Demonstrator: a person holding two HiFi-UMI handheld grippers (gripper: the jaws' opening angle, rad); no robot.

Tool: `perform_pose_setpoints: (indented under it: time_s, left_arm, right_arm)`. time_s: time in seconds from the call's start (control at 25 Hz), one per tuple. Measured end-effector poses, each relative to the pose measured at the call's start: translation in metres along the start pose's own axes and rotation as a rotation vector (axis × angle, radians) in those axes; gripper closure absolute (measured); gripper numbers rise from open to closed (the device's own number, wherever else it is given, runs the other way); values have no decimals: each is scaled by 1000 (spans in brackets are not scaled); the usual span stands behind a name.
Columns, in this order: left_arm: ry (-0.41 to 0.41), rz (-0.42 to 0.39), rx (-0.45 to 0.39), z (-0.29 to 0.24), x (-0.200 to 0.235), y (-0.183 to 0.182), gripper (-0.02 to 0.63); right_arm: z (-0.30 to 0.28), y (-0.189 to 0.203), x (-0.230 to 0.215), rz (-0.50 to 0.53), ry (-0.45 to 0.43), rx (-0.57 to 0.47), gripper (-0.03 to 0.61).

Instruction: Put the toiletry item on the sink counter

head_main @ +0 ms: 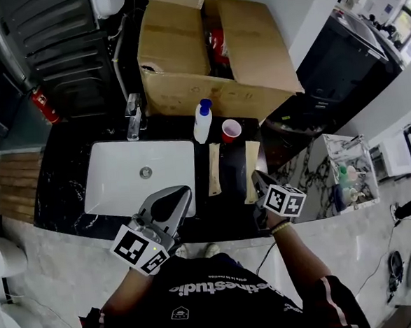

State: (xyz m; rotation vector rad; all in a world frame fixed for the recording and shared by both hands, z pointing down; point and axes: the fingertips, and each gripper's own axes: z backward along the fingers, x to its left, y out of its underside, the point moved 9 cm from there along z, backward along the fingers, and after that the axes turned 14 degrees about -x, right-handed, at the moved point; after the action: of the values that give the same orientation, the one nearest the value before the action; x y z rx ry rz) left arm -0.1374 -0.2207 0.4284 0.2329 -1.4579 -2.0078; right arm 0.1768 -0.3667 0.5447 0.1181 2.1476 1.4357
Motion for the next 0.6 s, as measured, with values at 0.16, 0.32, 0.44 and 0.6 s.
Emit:
perform_pose_setpoints:
  time_s: [0.16, 0.32, 0.44, 0.6]
  left_arm:
    - [-16, -10, 17, 3, 2, 2, 601]
    - [-34, -11, 36, 9, 3, 6, 600]
    - [-44, -8, 41, 11, 5, 7, 601]
    - [-53, -9, 47, 10, 5, 8, 600]
  right_arm:
    - [-21, 15, -10, -37, 26, 89, 538]
    - [-42, 24, -18, -60, 58, 153, 538]
    - [-53, 31, -24, -95, 72, 183, 537]
    - [-65, 38, -30, -126, 89, 213, 538]
